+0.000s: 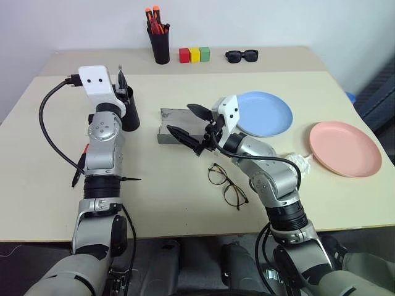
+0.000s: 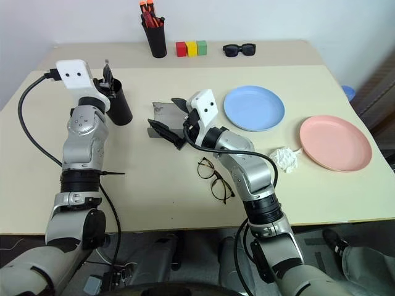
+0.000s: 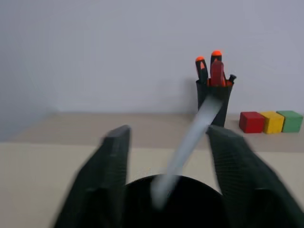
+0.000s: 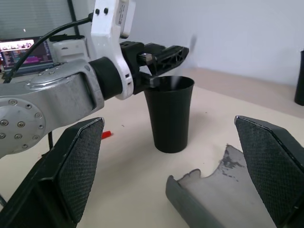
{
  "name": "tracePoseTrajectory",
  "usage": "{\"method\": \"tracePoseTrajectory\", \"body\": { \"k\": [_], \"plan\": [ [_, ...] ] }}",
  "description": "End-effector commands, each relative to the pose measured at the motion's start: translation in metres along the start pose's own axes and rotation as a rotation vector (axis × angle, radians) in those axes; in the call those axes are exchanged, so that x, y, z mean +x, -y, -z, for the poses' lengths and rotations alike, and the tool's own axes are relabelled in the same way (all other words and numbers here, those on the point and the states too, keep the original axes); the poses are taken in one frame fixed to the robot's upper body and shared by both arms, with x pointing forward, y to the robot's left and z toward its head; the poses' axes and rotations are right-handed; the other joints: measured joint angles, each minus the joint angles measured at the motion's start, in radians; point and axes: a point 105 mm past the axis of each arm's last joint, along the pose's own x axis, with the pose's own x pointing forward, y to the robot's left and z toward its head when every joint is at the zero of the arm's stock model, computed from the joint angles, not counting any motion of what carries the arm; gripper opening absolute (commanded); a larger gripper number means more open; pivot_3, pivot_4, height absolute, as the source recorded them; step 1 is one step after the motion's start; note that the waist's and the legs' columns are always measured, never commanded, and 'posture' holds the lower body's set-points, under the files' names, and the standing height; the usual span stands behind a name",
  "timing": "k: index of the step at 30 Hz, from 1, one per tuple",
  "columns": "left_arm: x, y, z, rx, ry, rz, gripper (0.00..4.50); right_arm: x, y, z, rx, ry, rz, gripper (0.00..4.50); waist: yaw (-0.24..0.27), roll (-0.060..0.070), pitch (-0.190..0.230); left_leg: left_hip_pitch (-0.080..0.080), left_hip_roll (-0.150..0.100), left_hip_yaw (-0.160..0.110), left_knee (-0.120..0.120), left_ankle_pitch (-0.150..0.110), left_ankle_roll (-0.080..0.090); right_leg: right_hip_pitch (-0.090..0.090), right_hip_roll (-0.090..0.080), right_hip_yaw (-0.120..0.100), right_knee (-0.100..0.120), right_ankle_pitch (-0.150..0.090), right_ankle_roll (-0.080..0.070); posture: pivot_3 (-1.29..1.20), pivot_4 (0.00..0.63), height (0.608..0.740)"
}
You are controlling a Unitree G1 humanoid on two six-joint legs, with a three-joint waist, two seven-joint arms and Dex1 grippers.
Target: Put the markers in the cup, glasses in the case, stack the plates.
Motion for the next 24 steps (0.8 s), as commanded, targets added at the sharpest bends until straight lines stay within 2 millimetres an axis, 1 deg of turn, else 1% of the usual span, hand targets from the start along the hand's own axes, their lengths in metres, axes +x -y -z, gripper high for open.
{"method": "tracePoseTrajectory", "body": {
  "k": [1, 3, 5, 7, 8, 10, 11, 12, 14, 15, 16, 19, 20, 22, 24],
  "plan": [
    [0.0, -0.008, -0.019, -0.034, 0.058, -0.032, 3.19, 0.005, -0.005, -0.013, -0.027, 0.048, -0.028, 4.5, -0.001, 0.0, 0.0, 0.0, 0.0, 0.0, 0.0, 0.0, 0.0, 0.0, 0.0, 0.0, 0.0, 0.0, 0.0, 0.0, 0.15, 0.74],
    [-0.001, -0.011, -0.021, -0.051, 0.063, -0.043, 3.19, 0.006, -0.006, -0.013, -0.025, 0.048, -0.032, 4.5, 0.0, 0.0, 0.0, 0.0, 0.0, 0.0, 0.0, 0.0, 0.0, 0.0, 0.0, 0.0, 0.0, 0.0, 0.0, 0.0, 0.15, 0.74],
    [-0.001, -0.019, -0.029, -0.089, 0.081, -0.086, 3.19, 0.007, -0.006, -0.012, -0.024, 0.049, -0.036, 4.5, 0.0, 0.0, 0.0, 0.0, 0.0, 0.0, 0.0, 0.0, 0.0, 0.0, 0.0, 0.0, 0.0, 0.0, 0.0, 0.0, 0.15, 0.74],
    [-0.001, -0.037, -0.04, -0.136, 0.099, -0.168, 3.19, 0.007, -0.007, -0.012, -0.025, 0.05, -0.037, 4.5, -0.001, 0.0, 0.0, 0.0, 0.0, 0.0, 0.0, 0.0, 0.0, 0.0, 0.0, 0.0, 0.0, 0.0, 0.0, 0.0, 0.15, 0.74],
    [-0.002, -0.055, -0.043, -0.148, 0.087, -0.254, 3.19, 0.007, -0.007, -0.013, -0.025, 0.05, -0.037, 4.5, -0.002, 0.0, 0.0, 0.0, 0.0, -0.001, 0.0, 0.0, 0.0, 0.0, 0.0, 0.0, 0.0, 0.0, 0.0, 0.0, 0.15, 0.74],
    [-0.009, -0.086, -0.042, -0.14, 0.028, -0.386, 3.72, 0.006, -0.006, -0.013, -0.029, 0.051, -0.036, 4.5, -0.005, 0.0, 0.0, 0.0, 0.0, -0.002, 0.0, 0.0, 0.0, 0.0, 0.0, 0.0, 0.0, 0.0, 0.0, 0.0, 0.15, 0.74],
    [-0.013, -0.097, -0.04, -0.132, -0.008, -0.424, 3.99, 0.005, -0.005, -0.014, -0.032, 0.05, -0.035, 4.5, -0.007, 0.0, 0.0, 0.0, 0.0, -0.002, 0.0, 0.0, 0.0, 0.0, 0.001, 0.0, 0.0, 0.0, 0.0, 0.0, 0.15, 0.74],
    [-0.019, -0.107, -0.035, -0.127, -0.078, -0.457, 4.47, 0.003, -0.004, -0.014, -0.038, 0.048, -0.034, 4.5, -0.007, 0.0, 0.0, 0.0, 0.001, -0.003, 0.0, 0.0, 0.0, -0.001, 0.001, 0.0, 0.001, 0.0, 0.0, 0.0, 0.15, 0.74],
    [-0.032, -0.121, -0.021, -0.121, -0.238, -0.489, 4.47, -0.002, 0.0, -0.016, -0.048, 0.043, -0.034, 4.5, -0.007, 0.0, 0.0, 0.0, 0.001, -0.003, 0.0, 0.0, 0.0, -0.001, 0.001, 0.0, 0.001, 0.0, 0.0, 0.0, 0.15, 0.74],
    [-0.039, -0.124, -0.015, -0.13, -0.313, -0.48, 4.47, -0.004, 0.002, -0.016, -0.052, 0.038, -0.036, 4.5, -0.007, 0.0, 0.0, 0.0, 0.001, -0.003, 0.0, 0.0, 0.0, 0.0, 0.001, 0.0, 0.001, 0.0, 0.0, 0.0, 0.15, 0.74],
    [-0.047, -0.123, -0.008, -0.147, -0.394, -0.429, 4.47, -0.007, 0.003, -0.016, -0.058, 0.031, -0.04, 4.5, -0.005, 0.0, 0.0, 0.0, 0.001, -0.003, 0.0, 0.0, 0.0, 0.0, 0.001, 0.0, 0.001, 0.0, 0.0, 0.0, 0.15, 0.74],
    [-0.07, -0.108, 0.009, -0.16, -0.609, -0.17, 4.47, -0.014, 0.008, -0.015, -0.071, 0.01, -0.048, 4.5, -0.003, 0.0, 0.0, 0.0, 0.0, -0.003, 0.001, 0.0, -0.001, 0.0, 0.001, 0.0, 0.001, 0.0, 0.0, 0.0, 0.15, 0.74],
    [-0.08, -0.108, 0.017, -0.165, -0.685, -0.14, 4.47, -0.017, 0.009, -0.015, -0.073, 0.001, -0.056, 4.5, -0.002, 0.0, 0.0, 0.0, 0.0, -0.003, 0.001, 0.0, -0.001, 0.0, 0.002, 0.0, 0.001, 0.0, 0.0, 0.0, 0.15, 0.74],
    [-0.096, -0.113, 0.029, -0.145, -0.814, -0.149, 4.47, -0.023, 0.006, -0.014, -0.063, -0.019, -0.095, 4.5, -0.002, 0.0, 0.0, 0.0, 0.001, -0.003, 0.001, 0.001, -0.002, 0.0, 0.002, 0.0, 0.001, 0.0, 0.0, 0.0, 0.15, 0.74],
    [-0.109, -0.115, 0.041, -0.089, -0.916, -0.141, 4.47, -0.033, -0.005, -0.012, -0.069, -0.053, -0.182, 4.5, -0.004, 0.0, 0.0, 0.0, 0.001, -0.003, 0.0, 0.001, -0.002, 0.0, 0.002, 0.0, 0.001, 0.0, 0.0, 0.0, 0.15, 0.74]
  ]
}}
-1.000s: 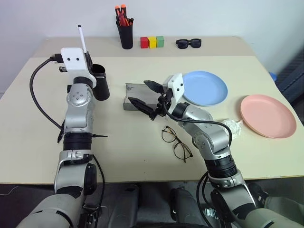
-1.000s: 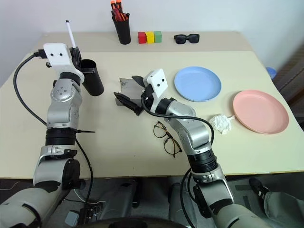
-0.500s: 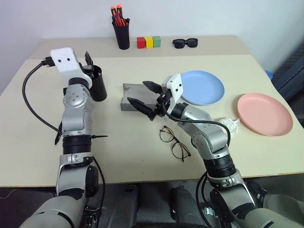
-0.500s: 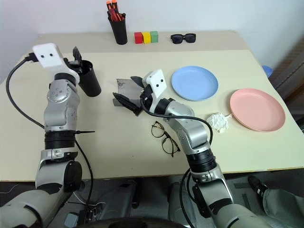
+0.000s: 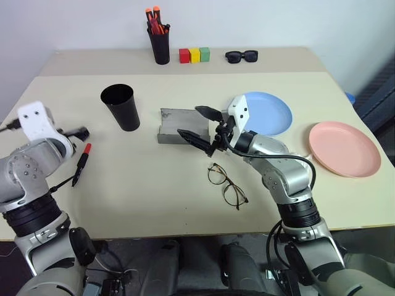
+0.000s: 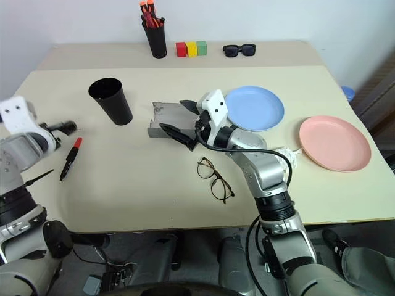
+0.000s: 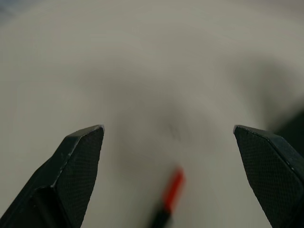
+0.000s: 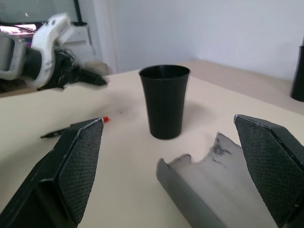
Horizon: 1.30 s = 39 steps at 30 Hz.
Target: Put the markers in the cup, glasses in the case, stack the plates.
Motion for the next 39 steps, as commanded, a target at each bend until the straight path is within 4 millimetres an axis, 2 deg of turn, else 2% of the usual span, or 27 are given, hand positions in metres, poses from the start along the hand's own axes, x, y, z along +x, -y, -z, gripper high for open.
{"method": "tracePoseTrajectory", "body": {
  "k": [1, 3, 6, 8, 10, 16, 17, 19, 21, 22, 24, 25, 27, 31, 33, 36, 39],
  "plan": [
    [-0.007, -0.011, 0.016, 0.098, -0.116, -0.039, 4.47, -0.015, -0.021, -0.011, -0.033, 0.003, -0.146, 4.5, -0.003, 0.0, 0.0, 0.0, 0.0, 0.0, 0.0, 0.0, 0.0, 0.0, 0.0, 0.0, 0.0, 0.0, 0.0, 0.0, 0.15, 0.74],
    [-0.003, -0.011, 0.031, 0.154, -0.182, -0.033, 4.47, -0.024, -0.022, -0.008, -0.044, -0.029, -0.168, 4.5, -0.002, 0.0, 0.0, 0.0, 0.001, 0.0, -0.001, -0.001, -0.001, 0.0, 0.0, 0.0, 0.0, 0.0, 0.0, 0.0, 0.15, 0.74],
    [0.0, -0.014, 0.04, 0.174, -0.226, -0.052, 4.47, -0.028, -0.019, -0.006, -0.05, -0.046, -0.15, 4.5, 0.0, 0.0, 0.0, 0.0, 0.001, -0.001, -0.002, -0.001, -0.002, -0.001, 0.001, 0.0, 0.0, 0.0, -0.001, 0.0, 0.15, 0.74],
    [0.002, -0.017, 0.044, 0.169, -0.249, -0.066, 3.99, -0.03, -0.017, -0.004, -0.054, -0.054, -0.136, 4.5, 0.001, 0.0, 0.0, 0.0, 0.001, -0.001, -0.002, 0.0, -0.002, -0.001, 0.001, 0.0, 0.0, 0.0, -0.001, 0.0, 0.15, 0.74],
    [0.004, -0.018, 0.046, 0.162, -0.262, -0.07, 3.27, -0.032, -0.017, -0.003, -0.054, -0.059, -0.131, 4.5, 0.001, 0.0, 0.0, 0.0, 0.002, -0.002, -0.002, -0.001, -0.003, -0.001, 0.0, 0.0, -0.001, 0.0, -0.001, 0.0, 0.15, 0.74],
    [0.008, -0.019, 0.046, 0.138, -0.276, -0.08, 0.29, -0.033, -0.02, 0.001, -0.049, -0.065, -0.124, 4.5, -0.002, 0.0, 0.0, 0.001, 0.002, -0.002, -0.003, -0.001, -0.003, -0.001, 0.0, 0.001, -0.001, 0.0, -0.001, 0.0, 0.15, 0.74],
    [0.007, -0.019, 0.043, 0.121, -0.264, -0.08, 0.06, -0.033, -0.02, 0.002, -0.049, -0.066, -0.125, 4.5, -0.001, 0.0, 0.0, 0.001, 0.002, -0.002, -0.003, -0.001, -0.003, -0.001, 0.0, 0.001, -0.001, 0.0, -0.001, 0.0, 0.15, 0.74],
    [0.006, -0.014, 0.026, 0.023, -0.165, -0.057, 0.06, -0.033, -0.02, 0.003, -0.048, -0.071, -0.125, 4.5, 0.001, 0.0, 0.0, 0.001, 0.002, -0.002, -0.003, -0.001, -0.003, -0.001, 0.0, 0.001, -0.001, 0.0, -0.001, 0.0, 0.15, 0.74],
    [0.002, -0.011, -0.01, -0.089, 0.09, -0.038, 0.06, -0.032, -0.019, 0.004, -0.048, -0.072, -0.125, 4.5, 0.006, 0.0, 0.0, 0.001, 0.002, -0.002, -0.002, 0.0, -0.003, -0.001, 0.0, 0.001, -0.001, 0.0, -0.001, 0.0, 0.15, 0.74],
    [-0.006, -0.012, -0.036, -0.11, 0.277, -0.03, 0.06, -0.032, -0.019, 0.004, -0.049, -0.073, -0.125, 4.5, 0.006, -0.001, 0.0, 0.0, 0.002, -0.003, -0.002, -0.001, -0.003, -0.001, 0.0, 0.0, -0.002, 0.0, -0.001, 0.0, 0.15, 0.74],
    [-0.029, -0.019, -0.077, -0.035, 0.569, -0.13, 0.06, -0.032, -0.017, 0.004, -0.052, -0.072, -0.126, 4.5, 0.006, -0.004, 0.001, 0.0, 0.002, -0.002, -0.002, -0.001, -0.004, -0.001, -0.001, 0.0, -0.002, 0.0, -0.001, 0.0, 0.15, 0.74],
    [-0.038, -0.018, -0.089, -0.005, 0.658, -0.159, 0.06, -0.031, -0.016, 0.004, -0.055, -0.07, -0.127, 4.5, 0.004, -0.005, 0.0, -0.001, 0.002, -0.002, -0.002, -0.001, -0.005, -0.002, -0.001, 0.0, -0.003, 0.0, -0.001, 0.0, 0.15, 0.74],
    [-0.045, 0.004, -0.108, 0.069, 0.768, -0.121, 0.06, -0.027, -0.013, 0.001, -0.059, -0.057, -0.119, 4.5, 0.006, -0.005, 0.0, -0.001, 0.001, 0.0, -0.003, -0.001, -0.006, -0.002, -0.002, 0.001, -0.003, 0.001, -0.001, 0.0, 0.15, 0.74],
    [-0.047, 0.065, -0.127, 0.197, 0.917, 0.012, 0.06, -0.013, 0.004, -0.01, -0.081, 0.008, -0.029, 4.5, 0.021, -0.005, 0.0, 0.0, 0.0, 0.003, -0.003, -0.001, -0.005, 0.0, -0.002, 0.001, -0.003, 0.001, -0.001, 0.0, 0.15, 0.74],
    [-0.045, 0.079, -0.129, 0.205, 0.95, 0.045, 0.06, -0.008, 0.011, -0.014, -0.082, 0.033, 0.006, 4.5, 0.027, -0.005, 0.0, 0.0, 0.0, 0.003, -0.002, -0.001, -0.005, 0.0, -0.002, 0.001, -0.004, 0.001, -0.001, 0.0, 0.15, 0.74],
    [-0.023, 0.114, -0.122, 0.235, 0.943, 0.112, 0.06, 0.0, 0.025, -0.031, -0.064, 0.119, 0.091, 4.5, 0.026, -0.005, 0.0, 0.0, 0.0, 0.003, -0.002, 0.0, -0.003, 0.0, -0.002, 0.001, -0.003, 0.001, -0.001, 0.0, 0.15, 0.74],
    [-0.014, 0.128, -0.118, 0.257, 0.957, 0.137, 0.06, 0.003, 0.026, -0.035, -0.067, 0.142, 0.098, 4.5, 0.023, -0.005, 0.0, -0.001, 0.0, 0.003, -0.002, 0.001, -0.003, -0.001, -0.001, 0.001, -0.003, 0.001, -0.001, 0.0, 0.15, 0.74]
  ]
}}
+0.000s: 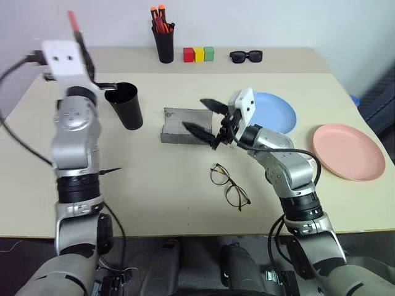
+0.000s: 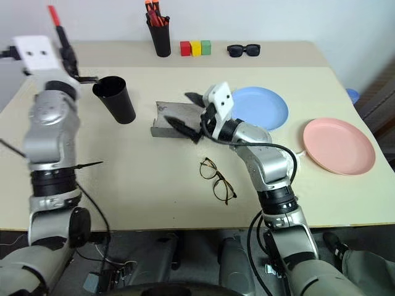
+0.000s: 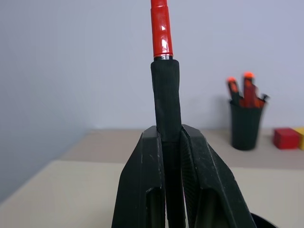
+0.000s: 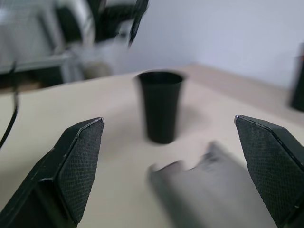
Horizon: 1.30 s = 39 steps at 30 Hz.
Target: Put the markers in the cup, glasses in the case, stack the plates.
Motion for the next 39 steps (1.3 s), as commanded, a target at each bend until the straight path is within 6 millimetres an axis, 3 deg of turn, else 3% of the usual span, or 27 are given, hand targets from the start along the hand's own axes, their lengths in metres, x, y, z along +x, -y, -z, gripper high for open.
{"method": "tracePoseTrajectory", "body": {
  "k": [1, 10, 17, 25, 29, 31, 32, 39],
  "plan": [
    [0.007, 0.011, -0.015, 0.034, 0.102, 0.016, 0.06, 0.002, 0.002, -0.02, -0.04, 0.076, 0.013, 4.5, -0.005, 0.0, 0.0, 0.0, 0.0, 0.0, 0.0, 0.0, 0.0, 0.0, 0.0, 0.0, 0.0, 0.0, 0.0, 0.0, 0.15, 0.74],
    [0.007, 0.028, 0.002, 0.033, 0.1, 0.054, 0.06, -0.002, 0.001, -0.018, -0.05, 0.08, 0.026, 4.5, -0.022, 0.0, 0.0, 0.0, 0.0, 0.0, 0.0, 0.0, 0.0, 0.0, 0.0, 0.0, 0.001, 0.0, 0.0, 0.0, 0.15, 0.74],
    [0.004, 0.025, 0.007, 0.023, 0.087, 0.007, 3.37, -0.002, -0.001, -0.017, -0.048, 0.075, 0.019, 4.5, -0.022, 0.0, 0.0, 0.0, 0.0, 0.0, 0.0, 0.0, 0.0, 0.0, 0.001, 0.0, 0.001, 0.0, 0.0, 0.0, 0.15, 0.74],
    [0.003, 0.03, -0.004, -0.057, 0.084, 0.035, 3.37, -0.003, -0.002, -0.016, -0.062, 0.053, -0.005, 4.5, -0.022, 0.0, 0.0, 0.0, 0.0, -0.001, 0.0, 0.0, 0.0, 0.0, 0.001, 0.0, 0.001, 0.0, 0.0, 0.0, 0.15, 0.74],
    [-0.02, 0.085, -0.01, -0.145, -0.054, 0.507, 3.37, -0.024, 0.001, -0.01, -0.109, -0.03, -0.059, 4.5, -0.02, 0.0, 0.0, -0.001, 0.0, -0.001, 0.001, 0.0, 0.0, 0.001, 0.001, 0.0, 0.001, 0.0, 0.001, 0.0, 0.15, 0.74],
    [-0.037, 0.101, -0.002, -0.085, -0.149, 0.69, 4.25, -0.037, 0.004, -0.01, -0.131, -0.071, -0.08, 4.5, -0.022, 0.0, 0.0, 0.0, 0.0, -0.001, 0.002, 0.0, 0.001, 0.001, 0.001, 0.0, 0.001, 0.0, 0.001, 0.0, 0.15, 0.74],
    [-0.043, 0.104, 0.004, -0.045, -0.206, 0.739, 4.47, -0.042, 0.005, -0.01, -0.139, -0.087, -0.085, 4.5, -0.025, 0.0, 0.0, 0.0, 0.0, -0.001, 0.001, 0.0, 0.001, 0.001, 0.001, 0.0, 0.001, 0.0, 0.001, 0.0, 0.15, 0.74],
    [-0.064, 0.106, 0.052, 0.101, -0.556, 0.996, 4.47, -0.08, 0.009, -0.007, -0.193, -0.252, -0.167, 4.5, -0.029, 0.003, 0.001, 0.001, 0.002, -0.001, 0.001, 0.0, 0.001, 0.001, 0.002, 0.0, 0.001, 0.0, 0.0, 0.0, 0.15, 0.74]
  ]
}}
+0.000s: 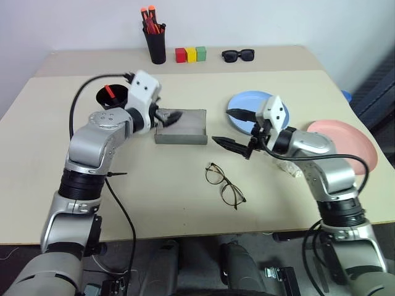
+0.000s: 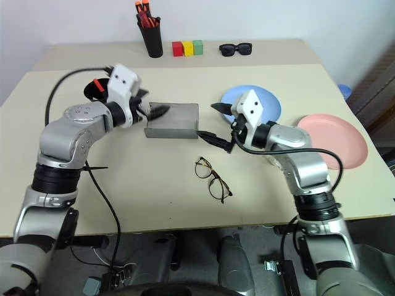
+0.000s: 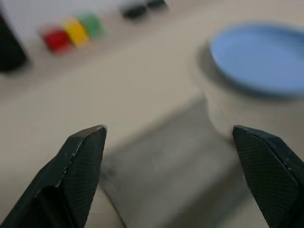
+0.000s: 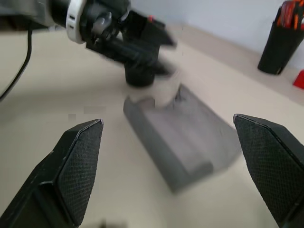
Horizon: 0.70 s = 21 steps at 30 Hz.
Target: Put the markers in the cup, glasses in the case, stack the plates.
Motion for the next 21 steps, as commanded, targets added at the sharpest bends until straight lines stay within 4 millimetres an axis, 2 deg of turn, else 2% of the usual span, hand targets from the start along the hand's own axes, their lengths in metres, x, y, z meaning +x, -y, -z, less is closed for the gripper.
{"method": "tracePoseTrajectory", "body": {
  "k": [1, 6, 13, 16, 21],
  "plan": [
    [0.001, -0.001, 0.003, 0.026, -0.078, 0.082, 4.47, -0.015, -0.008, -0.009, -0.048, -0.02, -0.064, 4.5, 0.003, 0.0, 0.0, 0.0, 0.0, 0.0, 0.0, 0.0, 0.0, 0.0, 0.0, 0.0, 0.0, 0.0, 0.0, 0.0, 0.15, 0.74],
    [0.01, -0.002, 0.02, 0.05, -0.206, 0.191, 4.47, -0.036, -0.015, 0.006, -0.043, -0.123, -0.1, 4.5, 0.011, -0.001, 0.0, -0.001, 0.0, 0.0, 0.002, 0.0, 0.001, 0.001, -0.001, 0.0, -0.002, 0.0, 0.0, 0.0, 0.15, 0.74],
    [0.023, 0.005, 0.029, 0.095, -0.25, 0.311, 4.47, -0.039, -0.021, 0.013, -0.035, -0.138, -0.076, 4.5, 0.009, -0.001, 0.0, -0.001, 0.0, 0.0, 0.001, -0.001, 0.001, 0.0, -0.002, 0.0, -0.002, 0.0, 0.0, 0.0, 0.15, 0.74],
    [0.025, 0.004, 0.031, 0.104, -0.255, 0.327, 3.13, -0.039, -0.021, 0.014, -0.038, -0.14, -0.07, 4.5, 0.009, -0.001, 0.0, -0.001, 0.0, -0.001, 0.001, -0.001, 0.001, 0.0, -0.003, 0.0, -0.002, 0.0, 0.0, 0.0, 0.15, 0.74],
    [0.024, 0.008, 0.033, 0.158, -0.234, 0.37, 0.5, -0.04, -0.02, 0.016, -0.039, -0.148, -0.064, 4.5, 0.01, -0.001, 0.001, -0.002, 0.0, -0.002, 0.002, -0.001, 0.001, 0.0, -0.004, 0.0, -0.002, 0.0, 0.0, 0.0, 0.15, 0.74]
  ]
}}
